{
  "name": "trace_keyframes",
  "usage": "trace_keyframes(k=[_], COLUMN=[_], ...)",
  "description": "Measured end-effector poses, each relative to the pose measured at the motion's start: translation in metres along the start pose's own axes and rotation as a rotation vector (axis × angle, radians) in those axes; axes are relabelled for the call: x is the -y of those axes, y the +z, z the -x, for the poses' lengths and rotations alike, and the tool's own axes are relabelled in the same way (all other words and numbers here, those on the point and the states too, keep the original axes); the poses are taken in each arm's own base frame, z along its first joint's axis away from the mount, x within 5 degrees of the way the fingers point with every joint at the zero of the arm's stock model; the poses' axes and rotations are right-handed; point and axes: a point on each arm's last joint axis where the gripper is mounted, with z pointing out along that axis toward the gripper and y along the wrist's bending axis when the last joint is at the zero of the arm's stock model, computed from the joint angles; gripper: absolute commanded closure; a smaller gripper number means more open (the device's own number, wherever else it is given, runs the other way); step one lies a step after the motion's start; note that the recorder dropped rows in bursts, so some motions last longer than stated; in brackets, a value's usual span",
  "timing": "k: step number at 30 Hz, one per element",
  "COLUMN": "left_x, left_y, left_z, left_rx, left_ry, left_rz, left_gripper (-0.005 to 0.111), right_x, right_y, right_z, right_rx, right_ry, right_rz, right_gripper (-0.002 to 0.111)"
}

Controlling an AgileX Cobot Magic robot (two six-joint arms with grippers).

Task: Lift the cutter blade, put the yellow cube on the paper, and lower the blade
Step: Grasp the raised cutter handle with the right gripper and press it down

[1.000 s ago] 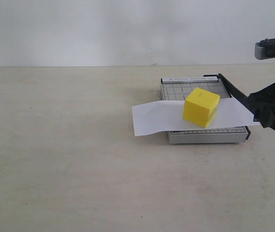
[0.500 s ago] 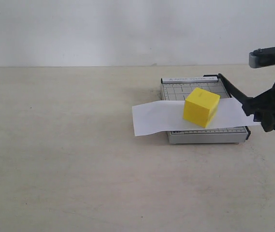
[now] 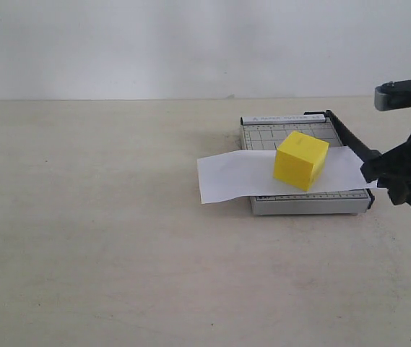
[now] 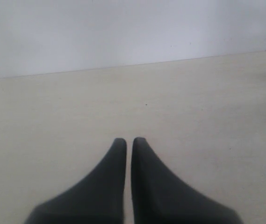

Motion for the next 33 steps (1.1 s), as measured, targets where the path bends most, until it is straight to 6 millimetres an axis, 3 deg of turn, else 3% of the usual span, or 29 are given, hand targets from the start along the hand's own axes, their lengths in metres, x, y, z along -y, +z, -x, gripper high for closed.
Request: trace_keyframes(k=[9, 16, 33], left_x=[0.000, 0.000, 0.000], left_y=[0.000, 0.000, 0.000], left_z=[0.000, 0.000, 0.000], left_rx=[0.000, 0.000, 0.000], left_ry=[0.000, 0.000, 0.000], left_rz=[0.000, 0.000, 0.000], left_gripper=[0.102, 0.102, 0.102], right_x=[-0.001, 0.000, 0.002], right_y=[0.023, 0.055, 0.074], right_z=[-0.016, -0.019, -0.016], right_rx=[0.031, -0.028, -0.011], right_ry=[0.011, 0.015, 0.037], right_rz=[0.001, 0.006, 0.017], right_gripper=[0.108, 0.108, 0.108])
